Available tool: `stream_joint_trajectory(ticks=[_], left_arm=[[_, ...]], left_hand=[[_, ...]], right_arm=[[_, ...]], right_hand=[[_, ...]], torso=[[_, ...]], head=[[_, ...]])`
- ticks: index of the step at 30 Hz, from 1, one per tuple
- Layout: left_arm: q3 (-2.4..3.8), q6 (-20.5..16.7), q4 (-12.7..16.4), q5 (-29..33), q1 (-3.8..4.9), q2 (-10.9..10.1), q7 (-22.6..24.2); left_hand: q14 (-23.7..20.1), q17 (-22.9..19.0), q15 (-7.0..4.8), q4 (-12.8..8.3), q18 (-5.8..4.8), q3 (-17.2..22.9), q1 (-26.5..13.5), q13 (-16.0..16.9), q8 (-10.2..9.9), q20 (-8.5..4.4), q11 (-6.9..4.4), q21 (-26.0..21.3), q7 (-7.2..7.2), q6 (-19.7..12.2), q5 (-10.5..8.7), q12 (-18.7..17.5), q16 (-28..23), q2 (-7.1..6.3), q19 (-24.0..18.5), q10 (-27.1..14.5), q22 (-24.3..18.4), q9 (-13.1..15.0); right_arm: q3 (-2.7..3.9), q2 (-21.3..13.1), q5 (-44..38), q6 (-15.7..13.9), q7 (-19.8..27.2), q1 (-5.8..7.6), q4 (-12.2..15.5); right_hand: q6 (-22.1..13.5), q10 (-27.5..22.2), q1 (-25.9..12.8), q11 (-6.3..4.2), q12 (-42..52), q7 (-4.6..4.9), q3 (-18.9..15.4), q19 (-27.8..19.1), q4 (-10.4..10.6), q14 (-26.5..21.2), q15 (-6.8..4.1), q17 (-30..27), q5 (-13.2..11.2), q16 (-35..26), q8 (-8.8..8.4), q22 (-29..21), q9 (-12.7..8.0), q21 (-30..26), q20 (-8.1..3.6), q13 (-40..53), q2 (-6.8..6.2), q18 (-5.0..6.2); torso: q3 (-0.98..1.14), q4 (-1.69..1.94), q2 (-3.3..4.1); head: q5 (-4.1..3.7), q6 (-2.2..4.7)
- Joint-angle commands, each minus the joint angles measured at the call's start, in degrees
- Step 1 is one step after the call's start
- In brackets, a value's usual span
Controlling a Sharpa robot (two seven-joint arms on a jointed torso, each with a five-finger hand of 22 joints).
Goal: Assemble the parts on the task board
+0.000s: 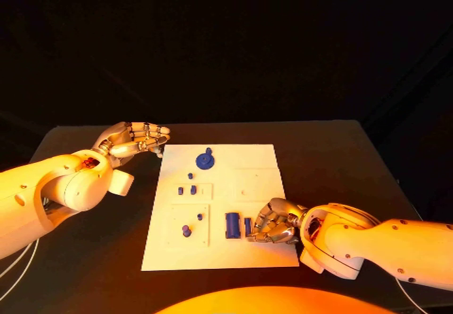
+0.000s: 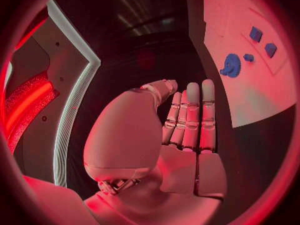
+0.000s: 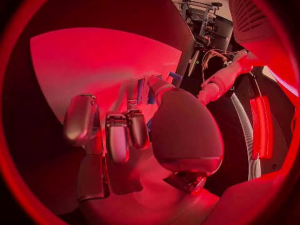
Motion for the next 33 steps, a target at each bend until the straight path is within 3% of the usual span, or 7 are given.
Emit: stream_joint_trajectory(ticks=[1,5,11,28,31,33], left_arm=[[0.03,0.8,0.1,0.3,0.02,0.0,0.3],[0.03,0.8,0.1,0.3,0.02,0.0,0.3],[0.03,0.8,0.1,0.3,0.02,-0.1,0.3],[0.02,0.9,0.0,0.3,0.02,-0.1,0.1],[0.02,0.9,0.0,0.3,0.02,-0.1,0.1],[0.02,1.0,0.0,0.3,0.02,-0.1,0.1]], left_hand=[[-0.1,-0.1,0.31,0.2,0.84,0.3,-0.4,-0.1,-0.2,0.27,-0.09,-0.2,1.55,-0.3,0.32,0.3,0.1,0.2,0.3,-0.4,-0.1,-0.1],[-0.1,-0.1,0.31,0.2,0.84,0.3,-0.4,-0.1,-0.2,0.27,-0.09,-0.2,1.55,-0.3,0.32,0.3,0.1,0.2,0.3,-0.4,-0.1,-0.1],[-0.1,-0.1,0.31,0.2,0.84,0.3,-0.4,-0.1,-0.2,0.27,-0.09,-0.2,1.55,-0.3,0.32,0.3,0.1,0.2,0.3,-0.4,-0.1,-0.1],[-0.2,-0.1,0.31,0.2,0.85,0.4,-0.4,-0.2,-0.2,0.29,-0.09,-0.3,1.56,-0.3,0.33,0.4,0.1,0.23,0.3,-0.4,-0.1,-0.1],[-0.2,-0.1,0.31,0.2,0.85,0.4,-0.4,-0.2,-0.2,0.29,-0.09,-0.3,1.56,-0.3,0.33,0.4,0.1,0.23,0.3,-0.4,-0.1,-0.1],[-0.2,-0.1,0.31,0.2,0.85,0.4,-0.4,-0.2,-0.2,0.29,-0.09,-0.3,1.56,-0.3,0.33,0.4,0.1,0.23,0.3,-0.4,-0.1,-0.1]], right_arm=[[-0.01,0.1,-0.8,4.3,0.3,-0.06,0.1],[-0.01,0.2,-0.7,3.9,-0.1,-0.06,-0.1],[0.0,0.7,-0.3,2.9,-0.9,-0.07,-0.4],[0.0,0.8,-0.4,1.6,-1.8,-0.06,-1.1],[0.0,0.9,-1.3,1.6,-1.9,-0.06,-1.3],[0.0,0.9,-1.7,1.5,-1.9,-0.06,-1.4]], right_hand=[[0.6,1.5,0.5,0.12,0.1,-0.02,-0.5,1.4,0.1,5.7,0.01,13.9,-0.7,-0.2,-0.27,9.6,-0.1,0.0,0.08,9.0,0.1,-0.31],[0.7,1.6,0.6,0.12,0.1,-0.02,-0.7,1.4,0.4,5.7,0.02,14.0,-0.8,-0.2,-0.28,9.6,-0.1,0.1,0.09,9.0,0.42,-0.33],[0.9,1.6,-0.6,0.11,0.2,-0.03,-1.8,1.5,1.6,5.8,0.02,14.1,1.0,-0.1,-0.37,9.6,-0.3,0.2,0.09,9.1,2.21,-0.33],[1.1,1.8,-2.6,-0.05,0.4,-0.25,-2.5,1.5,1.4,5.8,-0.09,14.1,3.4,-0.1,-0.36,9.7,-0.4,0.4,0.04,9.3,4.56,-0.35],[1.0,1.8,0.9,-0.32,0.4,-0.53,-1.1,1.6,0.3,5.8,-0.32,14.1,3.1,-0.1,-0.26,9.7,-0.4,0.5,-0.13,9.3,5.0,-0.35],[0.9,1.8,3.2,-0.41,0.5,-0.62,0.4,1.6,-0.5,5.8,-0.41,14.1,-0.6,-0.1,-0.26,9.7,-0.4,0.5,-0.24,9.4,5.38,-0.36]], torso=[[0.02,-0.06,0.02],[0.02,0.01,-0.02],[0.03,-0.01,0.04],[0.0,-0.02,-0.02],[0.01,-0.05,0.0],[0.02,-0.05,-0.01]], head=[[0.07,-0.08],[0.07,-0.08],[0.09,-0.1],[0.1,-0.18],[0.07,-0.17],[0.03,-0.16]])
